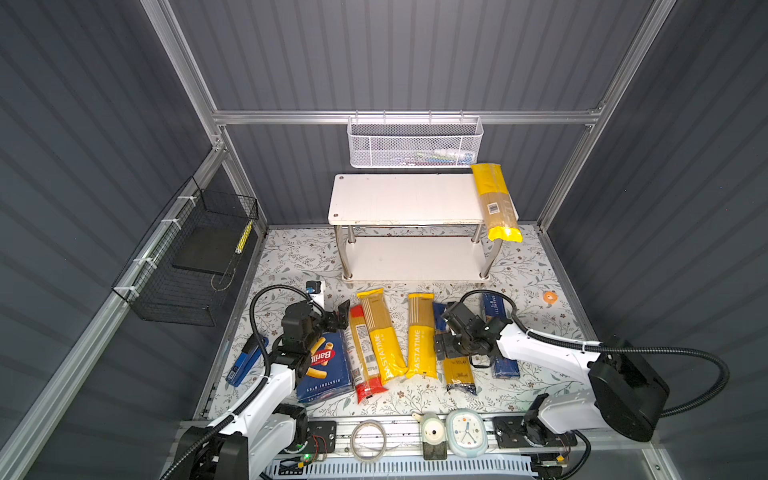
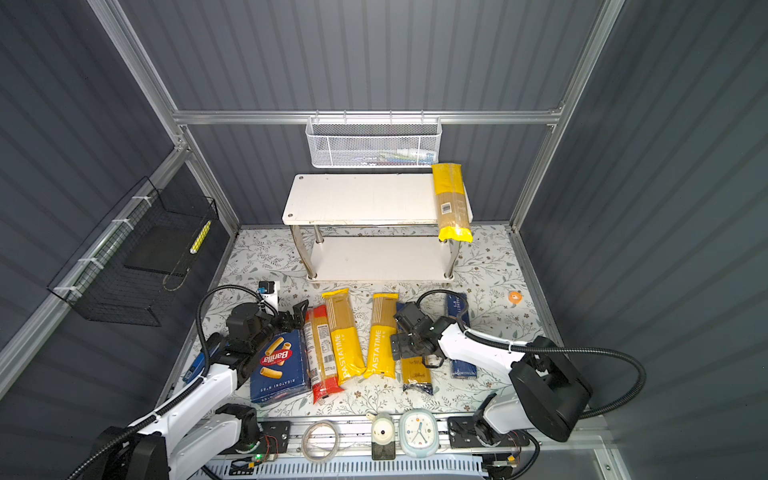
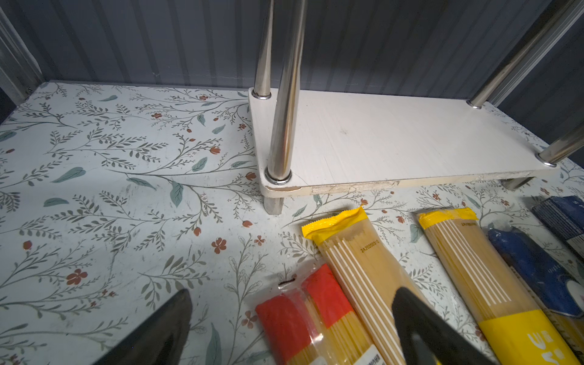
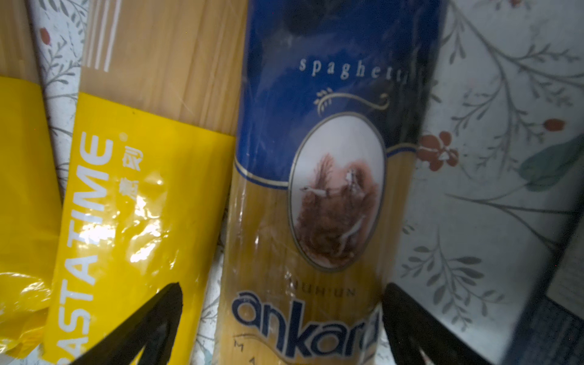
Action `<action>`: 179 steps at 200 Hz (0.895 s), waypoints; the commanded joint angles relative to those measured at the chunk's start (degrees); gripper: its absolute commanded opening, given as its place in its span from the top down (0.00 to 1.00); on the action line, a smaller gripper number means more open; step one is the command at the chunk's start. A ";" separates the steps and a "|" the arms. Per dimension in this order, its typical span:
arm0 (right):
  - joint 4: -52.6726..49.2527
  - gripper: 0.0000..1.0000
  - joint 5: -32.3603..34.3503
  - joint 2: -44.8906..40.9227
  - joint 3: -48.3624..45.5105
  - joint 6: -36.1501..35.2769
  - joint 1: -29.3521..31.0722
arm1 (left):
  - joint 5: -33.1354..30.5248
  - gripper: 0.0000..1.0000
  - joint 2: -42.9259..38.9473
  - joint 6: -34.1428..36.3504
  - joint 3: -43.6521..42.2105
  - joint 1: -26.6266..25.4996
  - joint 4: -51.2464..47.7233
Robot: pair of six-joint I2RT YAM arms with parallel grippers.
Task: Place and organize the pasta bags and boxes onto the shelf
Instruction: 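Lower the right gripper onto the blue Ankara spaghetti bag, then close the right gripper on the blue Ankara spaghetti bag's end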
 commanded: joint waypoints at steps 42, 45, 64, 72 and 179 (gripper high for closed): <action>2.42 0.01 -0.79 2.94 0.71 0.47 -0.11 | 0.41 0.00 -0.70 -0.05 0.09 -0.21 -0.28; 2.37 0.01 -0.64 3.05 0.70 0.49 -0.08 | 0.41 0.00 -0.67 -0.05 0.09 -0.23 -0.26; 2.33 0.01 0.03 3.68 0.56 0.60 -0.10 | 0.41 0.01 -0.54 -0.03 0.18 -0.21 -0.34; 2.17 0.01 0.13 3.92 0.62 0.62 -0.07 | 0.41 0.00 -0.68 -0.09 0.09 -0.25 -0.24; -0.68 0.01 1.98 1.03 -3.89 0.53 -0.13 | 0.41 0.01 -1.17 -0.05 -0.26 -0.21 -0.17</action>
